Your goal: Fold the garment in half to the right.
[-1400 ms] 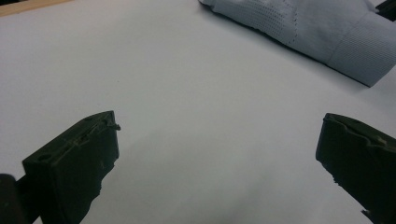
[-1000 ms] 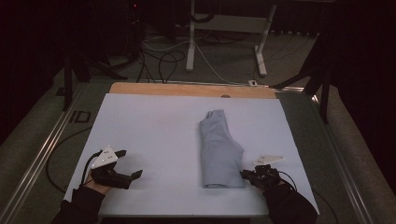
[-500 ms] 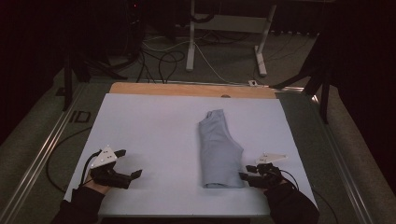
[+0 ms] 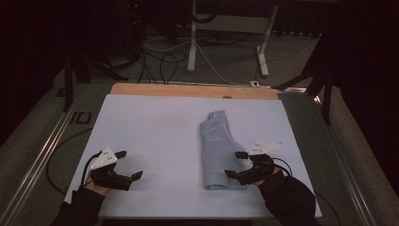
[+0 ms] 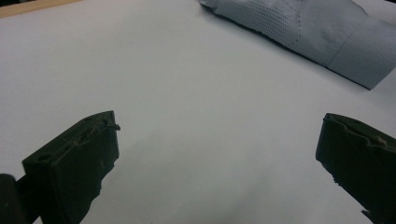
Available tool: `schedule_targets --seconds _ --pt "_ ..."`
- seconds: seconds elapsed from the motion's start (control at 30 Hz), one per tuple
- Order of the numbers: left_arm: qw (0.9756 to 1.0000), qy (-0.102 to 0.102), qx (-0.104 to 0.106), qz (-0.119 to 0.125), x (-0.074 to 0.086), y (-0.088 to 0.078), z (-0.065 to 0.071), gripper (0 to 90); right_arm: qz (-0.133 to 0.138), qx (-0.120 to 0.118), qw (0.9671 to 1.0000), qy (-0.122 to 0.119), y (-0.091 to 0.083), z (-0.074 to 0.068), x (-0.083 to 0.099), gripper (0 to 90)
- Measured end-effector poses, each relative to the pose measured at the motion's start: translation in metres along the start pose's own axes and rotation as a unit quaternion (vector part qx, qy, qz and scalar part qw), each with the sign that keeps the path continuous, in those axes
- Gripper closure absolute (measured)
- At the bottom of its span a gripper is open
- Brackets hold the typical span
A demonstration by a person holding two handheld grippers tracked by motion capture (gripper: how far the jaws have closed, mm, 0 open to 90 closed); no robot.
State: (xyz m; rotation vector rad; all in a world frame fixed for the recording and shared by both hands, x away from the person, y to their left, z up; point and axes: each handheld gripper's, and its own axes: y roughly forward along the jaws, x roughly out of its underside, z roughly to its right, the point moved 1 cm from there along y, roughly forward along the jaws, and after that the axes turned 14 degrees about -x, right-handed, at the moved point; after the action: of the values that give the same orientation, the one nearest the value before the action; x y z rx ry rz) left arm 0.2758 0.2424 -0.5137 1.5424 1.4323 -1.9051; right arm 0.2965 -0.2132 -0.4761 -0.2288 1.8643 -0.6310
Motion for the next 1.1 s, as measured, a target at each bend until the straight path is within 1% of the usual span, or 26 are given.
schedule_targets --seconds 0.03,0.07,0.1,0.13,0.17,0.2,0.23,0.27,0.3,0.33,0.37,0.4,0.5,0.57,0.63,0.7,0.77,0.8,0.87,0.97,1.0,1.03,1.07,1.1 --pt "1.0000 -0.001 0.000 0.000 0.000 0.000 0.000 0.4 -0.003 -0.005 0.9999 -0.011 0.005 -0.001 -0.003 18.9" --pt "1.0000 -0.003 0.000 0.001 0.000 0.000 -0.001 0.4 -0.003 -0.005 0.9999 -0.011 0.005 -0.001 -0.003 18.9" --pt "1.0000 -0.002 0.000 0.002 0.000 0.000 -0.001 0.4 -0.012 -0.009 0.9994 -0.032 0.012 0.000 -0.007 39.0" --pt "1.0000 -0.002 0.002 0.000 0.001 0.000 -0.001 0.4 -0.012 -0.014 0.9987 -0.048 0.016 0.000 -0.008 46.5" --pt "1.0000 -0.002 0.002 0.000 0.001 0.000 -0.001 0.4 -0.012 -0.014 0.9987 -0.048 0.016 0.000 -0.008 46.5" --pt "1.0000 -0.005 0.004 0.001 0.001 0.000 -0.002 0.4 -0.016 -0.010 0.9979 -0.062 0.019 0.000 -0.009 56.4" --pt "0.9999 -0.009 0.005 0.001 0.002 0.000 -0.002 0.4 -0.024 -0.012 0.9971 -0.072 0.023 0.000 -0.010 65.0" --pt "0.9999 -0.009 0.005 0.001 0.002 0.000 -0.002 0.4 -0.024 -0.012 0.9971 -0.072 0.023 0.000 -0.010 65.0" --pt "1.0000 -0.008 0.005 0.001 0.002 0.000 -0.002 0.4 -0.031 -0.016 0.9965 -0.076 0.030 0.002 -0.011 77.3" --pt "1.0000 -0.008 0.006 0.001 0.002 0.000 -0.002 0.4 -0.041 -0.027 0.9957 -0.079 0.034 0.003 -0.010 83.5" --pt "1.0000 -0.008 0.006 0.000 0.002 0.000 -0.002 0.4 -0.046 -0.029 0.9948 -0.086 0.036 0.003 -0.010 89.0" --pt "0.9999 -0.009 0.006 0.000 0.002 0.000 -0.002 0.4 -0.061 -0.037 0.9935 -0.089 0.041 0.005 -0.006 90.0" --pt "1.0000 -0.005 0.006 0.000 0.002 0.000 -0.002 0.4 -0.082 -0.038 0.9916 -0.092 0.045 0.007 -0.001 90.0" --pt "1.0000 -0.006 0.006 0.000 0.002 0.000 -0.002 0.4 -0.084 -0.040 0.9914 -0.092 0.046 0.008 0.001 90.0" --pt "1.0000 -0.005 0.005 0.001 0.002 0.000 -0.002 0.4 -0.101 -0.042 0.9904 -0.085 0.048 0.009 0.007 90.0" --pt "1.0000 -0.005 0.005 0.000 0.002 0.000 -0.002 0.4 -0.104 -0.047 0.9899 -0.084 0.050 0.010 0.010 90.0" --pt "1.0000 -0.007 0.005 0.001 0.001 0.000 -0.002 0.4 -0.121 -0.052 0.9878 -0.083 0.054 0.011 0.017 90.0" --pt "1.0000 -0.004 0.005 0.001 0.002 -0.001 -0.001 0.4 -0.122 -0.060 0.9878 -0.076 0.058 0.011 0.022 90.0" --pt "1.0000 -0.004 0.005 0.001 0.002 -0.001 -0.001 0.4 -0.123 -0.067 0.9871 -0.079 0.059 0.011 0.024 90.0" --pt "1.0000 -0.005 0.005 0.001 0.002 -0.001 -0.001 0.4 -0.126 -0.069 0.9865 -0.079 0.058 0.010 0.025 90.0" --pt "1.0000 -0.003 0.005 0.001 0.002 -0.001 -0.001 0.4 -0.126 -0.072 0.9860 -0.083 0.058 0.010 0.026 90.0" --pt "1.0000 -0.002 0.006 0.001 0.002 -0.001 -0.001 0.4 -0.124 -0.074 0.9865 -0.077 0.058 0.008 0.027 90.0" --pt "1.0000 -0.002 0.006 0.001 0.002 -0.001 -0.001 0.4 -0.124 -0.077 0.9861 -0.080 0.058 0.008 0.028 90.0" --pt "1.0000 -0.003 0.005 0.002 0.002 -0.001 -0.001 0.4 -0.120 -0.077 0.9867 -0.077 0.057 0.008 0.030 90.0"
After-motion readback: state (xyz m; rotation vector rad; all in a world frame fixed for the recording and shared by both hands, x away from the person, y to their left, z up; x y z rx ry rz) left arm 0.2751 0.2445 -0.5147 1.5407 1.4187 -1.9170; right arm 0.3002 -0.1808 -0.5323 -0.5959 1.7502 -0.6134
